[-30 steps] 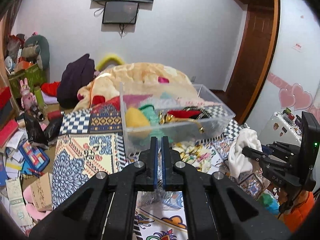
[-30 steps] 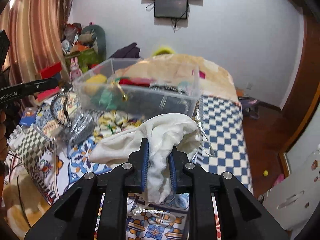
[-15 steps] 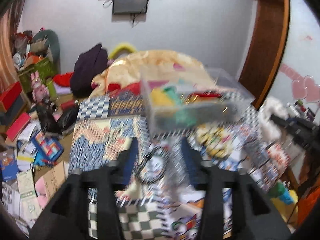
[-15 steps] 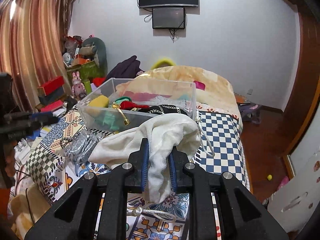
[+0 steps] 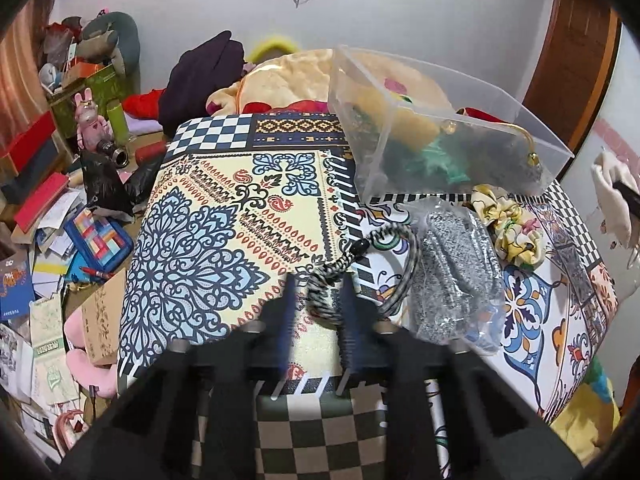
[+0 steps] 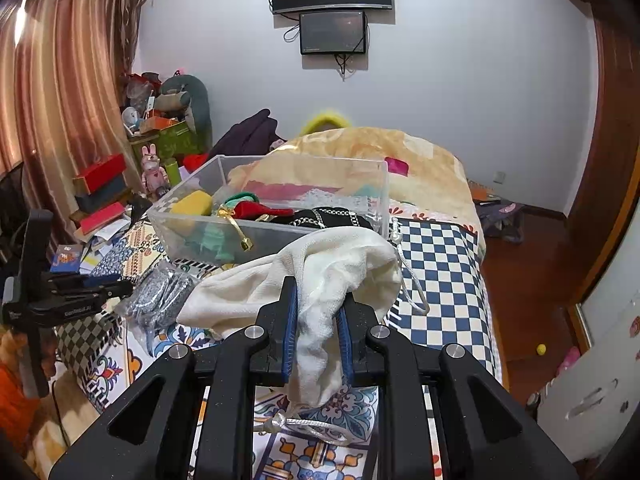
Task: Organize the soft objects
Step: 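Carry the white bag and beaded cord into the clear box while both tools release them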
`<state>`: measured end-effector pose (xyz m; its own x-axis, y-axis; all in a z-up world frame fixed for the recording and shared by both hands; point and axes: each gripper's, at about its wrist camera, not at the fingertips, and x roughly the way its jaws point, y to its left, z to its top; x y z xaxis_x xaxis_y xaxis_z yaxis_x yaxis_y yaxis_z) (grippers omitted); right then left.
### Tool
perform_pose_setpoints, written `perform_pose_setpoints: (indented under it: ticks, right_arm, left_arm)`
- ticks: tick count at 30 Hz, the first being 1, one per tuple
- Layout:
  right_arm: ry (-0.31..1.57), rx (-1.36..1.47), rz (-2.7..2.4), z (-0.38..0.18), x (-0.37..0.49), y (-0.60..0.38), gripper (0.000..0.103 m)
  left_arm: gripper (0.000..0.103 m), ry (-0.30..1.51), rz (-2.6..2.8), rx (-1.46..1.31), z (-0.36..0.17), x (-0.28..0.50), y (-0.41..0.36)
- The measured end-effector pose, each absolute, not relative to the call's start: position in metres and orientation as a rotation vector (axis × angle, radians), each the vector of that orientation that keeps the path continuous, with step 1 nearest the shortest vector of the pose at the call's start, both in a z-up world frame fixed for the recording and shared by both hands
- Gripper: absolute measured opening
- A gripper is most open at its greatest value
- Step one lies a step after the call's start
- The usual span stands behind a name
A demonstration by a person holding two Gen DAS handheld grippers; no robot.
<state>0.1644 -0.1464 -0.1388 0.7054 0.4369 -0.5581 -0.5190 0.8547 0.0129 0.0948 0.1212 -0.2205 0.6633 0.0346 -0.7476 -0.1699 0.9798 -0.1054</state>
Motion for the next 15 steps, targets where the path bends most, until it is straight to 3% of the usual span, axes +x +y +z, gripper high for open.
perform_pose_setpoints:
  ticks: [15]
  right_arm:
    - [0.457, -0.134, 0.511, -0.104, 0.180, -0.143, 0.017]
  left_arm:
    - [0.007, 0.634, 0.108, -0.205, -0.151, 0.085, 0.116]
